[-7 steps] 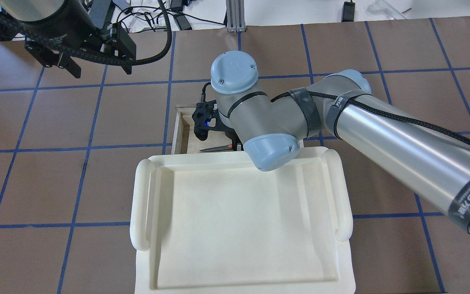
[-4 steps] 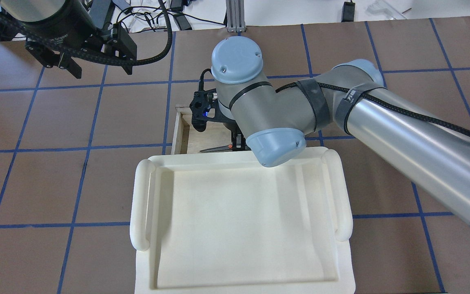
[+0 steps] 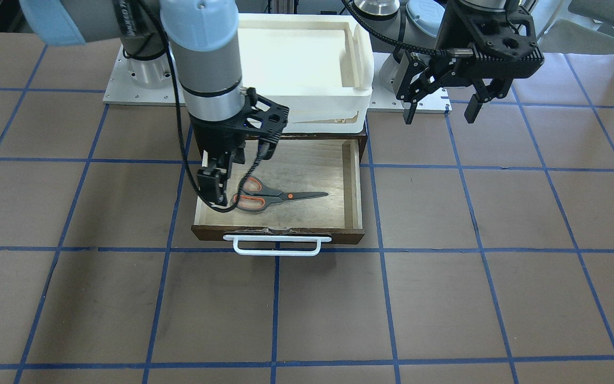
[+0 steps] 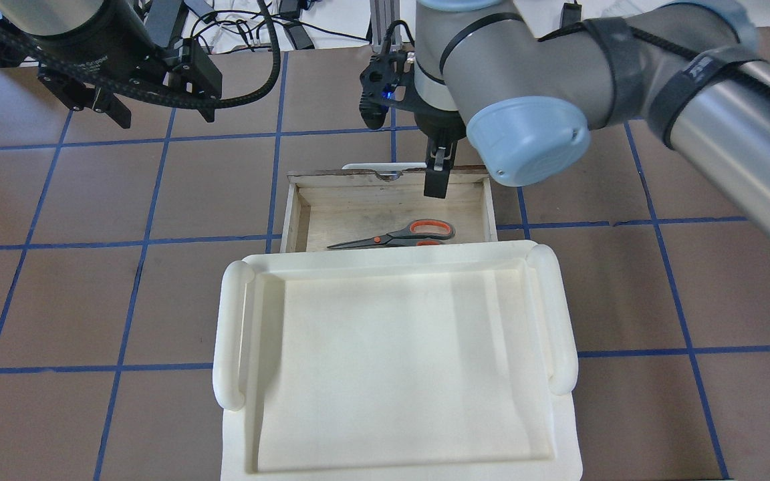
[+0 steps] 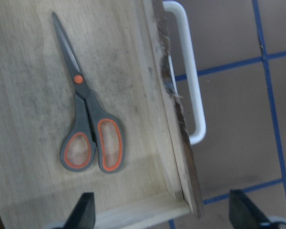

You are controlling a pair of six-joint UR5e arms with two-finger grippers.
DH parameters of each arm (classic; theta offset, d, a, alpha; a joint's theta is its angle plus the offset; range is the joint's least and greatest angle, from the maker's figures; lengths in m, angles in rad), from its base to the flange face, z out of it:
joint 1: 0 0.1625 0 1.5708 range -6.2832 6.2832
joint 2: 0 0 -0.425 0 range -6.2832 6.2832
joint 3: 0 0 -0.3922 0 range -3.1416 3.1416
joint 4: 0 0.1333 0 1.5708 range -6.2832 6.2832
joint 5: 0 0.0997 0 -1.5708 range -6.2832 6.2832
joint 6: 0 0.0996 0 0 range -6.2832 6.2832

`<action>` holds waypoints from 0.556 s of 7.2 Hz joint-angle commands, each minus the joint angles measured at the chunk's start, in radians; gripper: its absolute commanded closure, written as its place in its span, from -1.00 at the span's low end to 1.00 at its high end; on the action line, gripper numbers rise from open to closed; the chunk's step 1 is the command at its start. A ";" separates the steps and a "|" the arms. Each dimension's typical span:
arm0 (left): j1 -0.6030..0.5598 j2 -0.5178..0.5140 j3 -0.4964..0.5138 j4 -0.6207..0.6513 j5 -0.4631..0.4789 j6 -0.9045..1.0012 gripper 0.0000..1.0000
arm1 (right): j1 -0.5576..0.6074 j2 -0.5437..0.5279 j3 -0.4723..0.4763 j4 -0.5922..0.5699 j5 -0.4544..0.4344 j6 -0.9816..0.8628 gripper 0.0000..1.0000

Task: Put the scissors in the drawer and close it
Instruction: 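Open the right gripper and raise it back to its start position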

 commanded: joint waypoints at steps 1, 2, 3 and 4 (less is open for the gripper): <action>0.000 0.001 0.000 -0.002 0.000 0.000 -1.00 | -0.115 -0.093 -0.006 0.076 0.001 0.158 -0.99; 0.000 0.000 0.000 -0.002 -0.005 -0.002 -1.00 | -0.135 -0.121 -0.006 0.101 0.003 0.437 -1.00; -0.002 0.001 0.000 -0.003 -0.005 -0.002 -1.00 | -0.153 -0.129 -0.006 0.099 -0.003 0.557 -1.00; -0.003 -0.002 0.000 -0.002 -0.009 -0.002 -1.00 | -0.161 -0.130 -0.006 0.098 -0.041 0.731 -1.00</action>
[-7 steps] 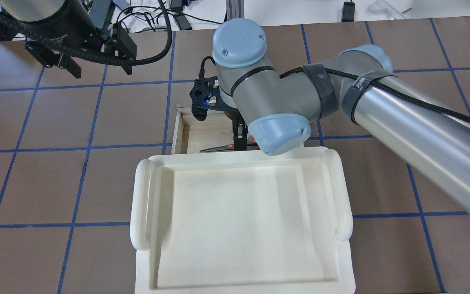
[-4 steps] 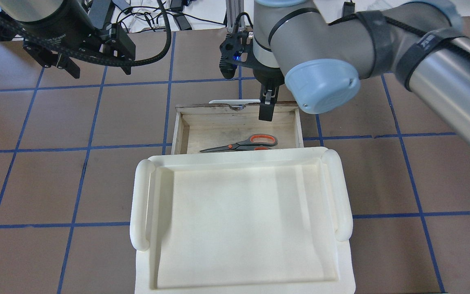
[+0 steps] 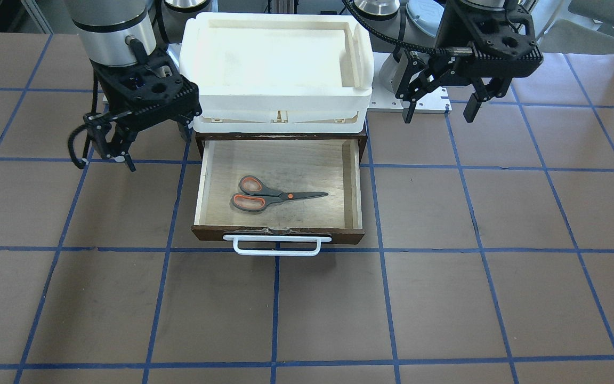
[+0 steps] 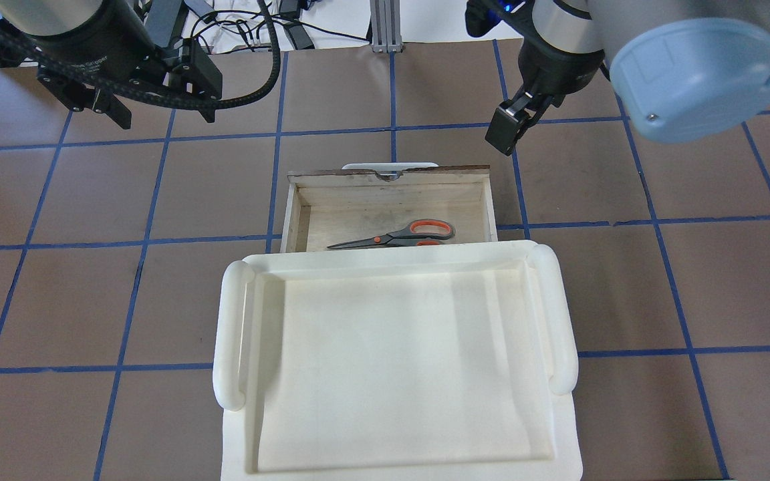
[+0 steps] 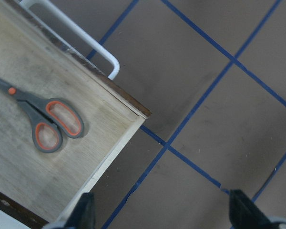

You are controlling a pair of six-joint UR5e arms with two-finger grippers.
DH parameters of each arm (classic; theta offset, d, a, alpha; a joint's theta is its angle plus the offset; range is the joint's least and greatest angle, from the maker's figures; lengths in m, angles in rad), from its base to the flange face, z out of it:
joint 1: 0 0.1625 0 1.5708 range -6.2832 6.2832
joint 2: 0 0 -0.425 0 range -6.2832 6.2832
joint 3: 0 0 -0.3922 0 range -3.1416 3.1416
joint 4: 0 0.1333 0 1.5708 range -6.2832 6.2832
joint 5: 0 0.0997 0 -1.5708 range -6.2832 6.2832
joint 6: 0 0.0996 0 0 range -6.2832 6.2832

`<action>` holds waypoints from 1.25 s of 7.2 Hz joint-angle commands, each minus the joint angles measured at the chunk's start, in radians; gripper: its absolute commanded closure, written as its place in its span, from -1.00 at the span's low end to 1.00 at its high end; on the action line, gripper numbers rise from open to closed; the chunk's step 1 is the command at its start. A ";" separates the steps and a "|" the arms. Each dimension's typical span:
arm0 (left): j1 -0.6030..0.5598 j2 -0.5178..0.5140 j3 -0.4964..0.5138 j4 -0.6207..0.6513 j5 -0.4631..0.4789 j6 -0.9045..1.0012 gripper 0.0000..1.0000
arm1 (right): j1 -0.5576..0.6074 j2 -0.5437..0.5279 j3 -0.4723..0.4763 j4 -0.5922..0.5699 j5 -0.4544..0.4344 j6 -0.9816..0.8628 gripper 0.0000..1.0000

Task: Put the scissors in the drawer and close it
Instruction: 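Open the right gripper and raise it back to its start position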

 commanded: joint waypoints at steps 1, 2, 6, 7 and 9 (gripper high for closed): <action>-0.005 0.000 0.000 -0.001 0.004 0.000 -1.00 | -0.027 -0.011 0.000 0.009 -0.048 0.341 -1.00; -0.003 0.000 0.000 -0.001 0.005 0.001 -1.00 | -0.033 -0.012 -0.002 0.008 -0.033 0.421 -1.00; -0.005 0.003 -0.011 0.001 0.005 0.001 -1.00 | -0.073 -0.034 -0.008 0.059 0.007 0.489 -1.00; -0.005 0.003 -0.012 -0.001 0.008 0.001 -1.00 | -0.067 -0.036 -0.014 0.060 0.009 0.492 -1.00; -0.002 -0.002 -0.018 -0.001 -0.004 0.003 -1.00 | -0.073 -0.036 -0.014 0.061 0.007 0.486 -1.00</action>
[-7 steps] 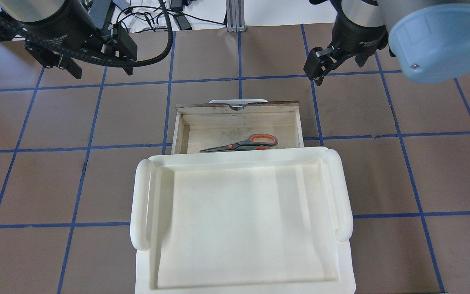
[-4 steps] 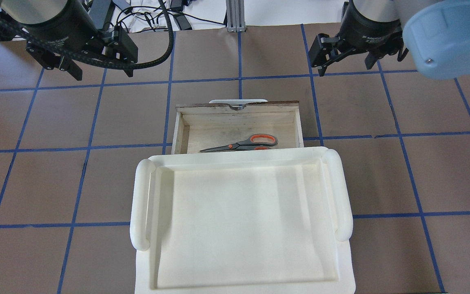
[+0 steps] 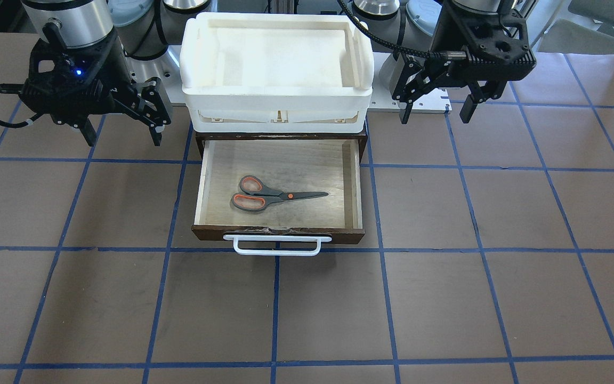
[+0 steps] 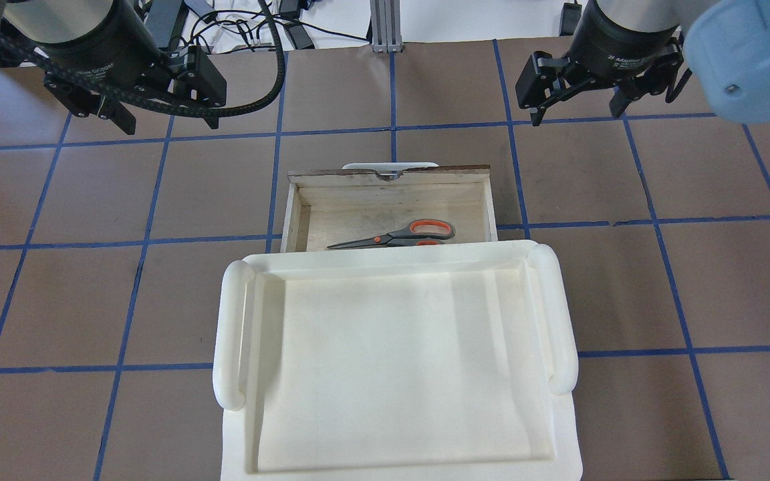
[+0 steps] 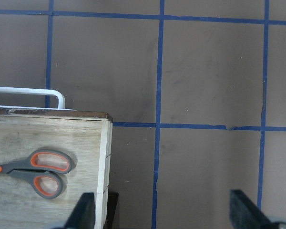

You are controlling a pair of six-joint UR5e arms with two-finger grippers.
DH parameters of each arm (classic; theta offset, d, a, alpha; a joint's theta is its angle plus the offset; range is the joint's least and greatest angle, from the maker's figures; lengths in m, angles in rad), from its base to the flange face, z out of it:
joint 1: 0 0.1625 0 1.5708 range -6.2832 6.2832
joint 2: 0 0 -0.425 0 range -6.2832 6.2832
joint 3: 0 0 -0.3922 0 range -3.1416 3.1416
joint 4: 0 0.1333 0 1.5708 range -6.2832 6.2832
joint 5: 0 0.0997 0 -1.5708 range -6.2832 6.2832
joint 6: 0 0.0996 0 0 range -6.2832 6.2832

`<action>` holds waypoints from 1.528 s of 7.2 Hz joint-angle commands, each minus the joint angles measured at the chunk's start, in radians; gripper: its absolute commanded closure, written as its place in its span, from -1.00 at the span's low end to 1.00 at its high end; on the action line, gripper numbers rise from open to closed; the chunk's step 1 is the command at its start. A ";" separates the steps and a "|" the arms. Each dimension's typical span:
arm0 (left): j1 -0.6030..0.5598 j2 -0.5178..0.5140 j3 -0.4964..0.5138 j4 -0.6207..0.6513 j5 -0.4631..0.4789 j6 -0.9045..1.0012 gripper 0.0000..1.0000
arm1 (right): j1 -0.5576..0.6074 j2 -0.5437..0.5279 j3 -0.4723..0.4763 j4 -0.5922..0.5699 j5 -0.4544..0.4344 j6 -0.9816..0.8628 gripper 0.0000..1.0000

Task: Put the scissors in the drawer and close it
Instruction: 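Reach the left gripper over the drawer front near its white handle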

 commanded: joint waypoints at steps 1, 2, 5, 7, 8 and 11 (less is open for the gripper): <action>-0.004 -0.031 -0.038 0.026 -0.007 -0.008 -1.00 | -0.004 0.000 0.001 0.002 0.001 -0.010 -1.00; -0.015 -0.042 -0.106 0.157 -0.035 -0.022 -1.00 | 0.004 -0.003 0.001 0.002 0.001 0.004 -1.00; -0.083 -0.193 -0.102 0.302 -0.021 -0.127 -1.00 | 0.003 -0.005 0.002 0.013 0.000 -0.007 -1.00; -0.148 -0.340 0.010 0.362 0.005 -0.196 -1.00 | 0.001 -0.005 0.007 0.013 0.001 -0.013 -1.00; -0.182 -0.420 0.083 0.362 0.014 -0.239 -1.00 | 0.001 -0.003 0.010 0.011 0.001 -0.016 -1.00; -0.273 -0.581 0.116 0.551 0.014 -0.317 -1.00 | -0.004 -0.002 0.011 0.011 -0.002 -0.051 -1.00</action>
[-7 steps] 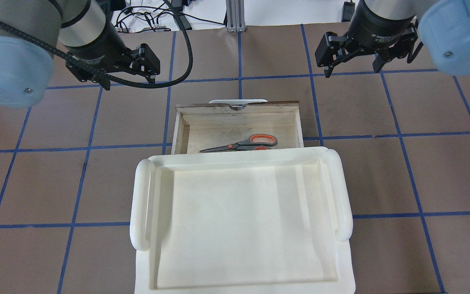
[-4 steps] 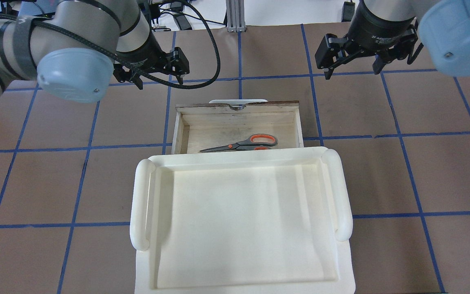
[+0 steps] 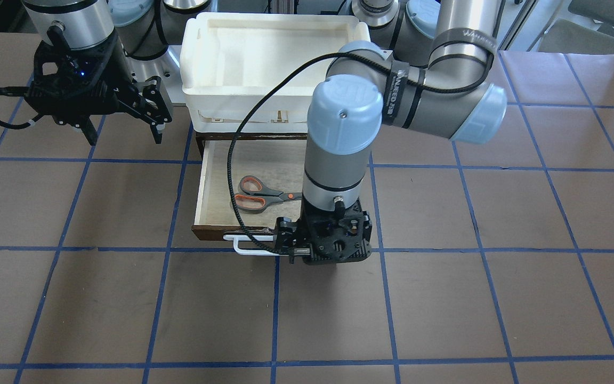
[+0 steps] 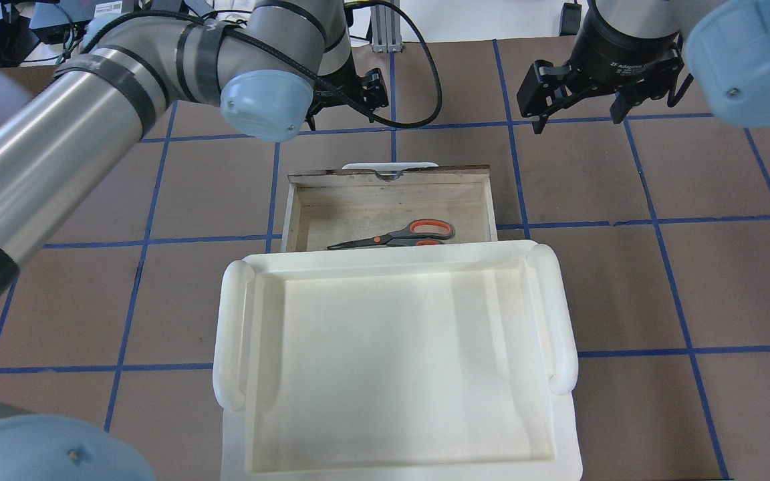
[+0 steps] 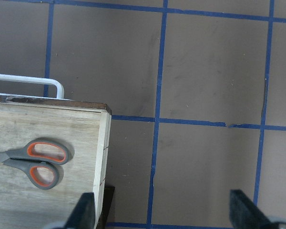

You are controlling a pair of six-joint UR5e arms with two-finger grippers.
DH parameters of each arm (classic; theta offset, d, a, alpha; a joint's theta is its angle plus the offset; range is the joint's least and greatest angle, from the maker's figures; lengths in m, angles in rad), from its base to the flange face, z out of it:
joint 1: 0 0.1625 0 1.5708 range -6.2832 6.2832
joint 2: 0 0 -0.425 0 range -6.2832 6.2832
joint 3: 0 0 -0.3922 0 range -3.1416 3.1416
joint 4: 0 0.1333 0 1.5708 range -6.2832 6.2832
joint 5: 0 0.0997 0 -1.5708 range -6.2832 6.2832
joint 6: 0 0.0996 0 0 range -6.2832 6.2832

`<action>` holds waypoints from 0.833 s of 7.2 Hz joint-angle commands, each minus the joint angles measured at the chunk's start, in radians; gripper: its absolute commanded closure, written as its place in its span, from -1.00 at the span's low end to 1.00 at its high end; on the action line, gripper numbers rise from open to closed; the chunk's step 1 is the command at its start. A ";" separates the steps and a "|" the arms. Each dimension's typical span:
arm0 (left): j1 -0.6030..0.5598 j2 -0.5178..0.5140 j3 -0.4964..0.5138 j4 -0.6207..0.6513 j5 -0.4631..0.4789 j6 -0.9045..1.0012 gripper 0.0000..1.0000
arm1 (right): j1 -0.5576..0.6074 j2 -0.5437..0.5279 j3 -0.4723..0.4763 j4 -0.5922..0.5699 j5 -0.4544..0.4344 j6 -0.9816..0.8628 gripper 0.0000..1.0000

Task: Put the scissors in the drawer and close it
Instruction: 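Reach the left gripper over the drawer front near its white handle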

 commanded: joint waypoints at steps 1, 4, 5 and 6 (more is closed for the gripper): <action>-0.026 -0.099 0.027 0.122 0.000 0.023 -1.00 | -0.001 0.001 0.000 0.001 0.001 -0.008 -1.00; -0.045 -0.183 0.050 0.110 -0.005 0.038 -1.00 | -0.003 0.003 0.002 -0.005 0.001 -0.025 -1.00; -0.045 -0.197 0.085 0.051 -0.002 0.039 -1.00 | -0.003 0.003 0.002 -0.003 0.001 -0.034 -1.00; -0.045 -0.225 0.125 -0.004 -0.011 0.027 -1.00 | -0.003 0.001 0.002 -0.005 0.001 -0.034 -1.00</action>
